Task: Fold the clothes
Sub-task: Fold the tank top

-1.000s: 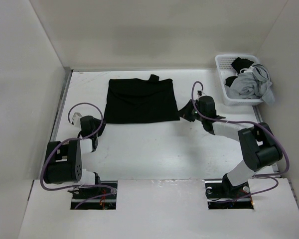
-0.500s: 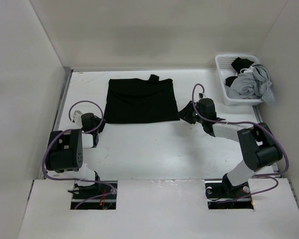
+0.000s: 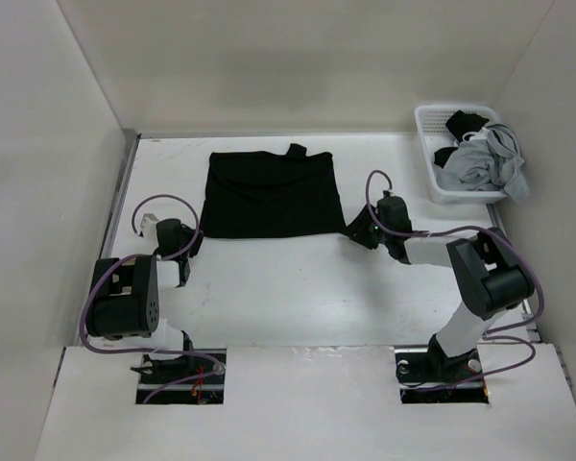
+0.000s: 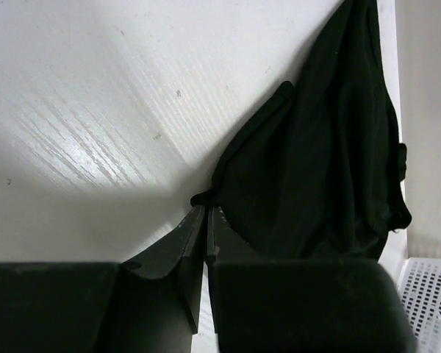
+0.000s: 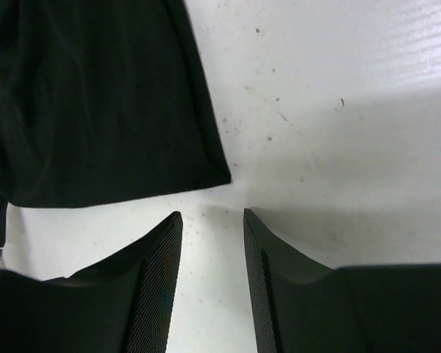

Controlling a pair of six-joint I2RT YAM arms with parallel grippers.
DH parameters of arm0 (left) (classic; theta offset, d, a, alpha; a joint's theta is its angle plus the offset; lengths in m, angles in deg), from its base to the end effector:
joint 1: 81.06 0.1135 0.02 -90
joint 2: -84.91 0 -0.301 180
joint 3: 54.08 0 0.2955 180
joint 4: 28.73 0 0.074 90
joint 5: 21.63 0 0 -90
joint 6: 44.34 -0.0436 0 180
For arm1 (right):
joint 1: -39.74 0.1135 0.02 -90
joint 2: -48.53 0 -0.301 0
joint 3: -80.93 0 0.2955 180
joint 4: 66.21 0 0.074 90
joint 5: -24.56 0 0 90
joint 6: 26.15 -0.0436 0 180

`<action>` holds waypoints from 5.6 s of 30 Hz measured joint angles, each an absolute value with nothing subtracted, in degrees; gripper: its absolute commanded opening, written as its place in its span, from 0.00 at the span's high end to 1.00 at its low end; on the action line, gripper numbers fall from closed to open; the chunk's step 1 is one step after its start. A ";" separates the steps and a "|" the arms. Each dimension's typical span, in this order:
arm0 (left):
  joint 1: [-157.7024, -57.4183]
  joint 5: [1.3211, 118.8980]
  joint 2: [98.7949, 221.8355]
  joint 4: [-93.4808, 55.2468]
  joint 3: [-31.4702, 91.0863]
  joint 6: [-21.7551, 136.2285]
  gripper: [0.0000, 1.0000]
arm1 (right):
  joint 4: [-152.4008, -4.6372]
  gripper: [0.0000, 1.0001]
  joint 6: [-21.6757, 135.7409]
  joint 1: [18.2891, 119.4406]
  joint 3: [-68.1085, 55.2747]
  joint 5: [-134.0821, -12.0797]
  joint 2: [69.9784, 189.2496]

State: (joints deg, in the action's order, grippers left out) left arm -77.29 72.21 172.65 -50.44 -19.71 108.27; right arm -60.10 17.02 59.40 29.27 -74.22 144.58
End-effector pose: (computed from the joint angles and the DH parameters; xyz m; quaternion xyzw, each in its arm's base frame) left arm 0.2836 0.0216 0.1155 -0.4914 0.7214 -0.2138 0.4387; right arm 0.3319 0.1256 0.1336 0.1783 0.8800 0.2960 0.3260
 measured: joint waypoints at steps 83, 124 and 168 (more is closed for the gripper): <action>-77.53 66.61 155.61 -42.49 -30.15 105.21 0.98 | -66.39 0.99 12.21 64.95 39.68 -60.36 132.41; -84.53 70.94 126.82 -8.24 -7.07 105.97 1.00 | -99.40 1.00 28.47 69.23 19.26 -54.33 102.25; -76.96 65.89 151.69 -43.21 -25.35 106.91 0.97 | -68.51 1.00 22.16 55.01 35.66 -71.18 128.58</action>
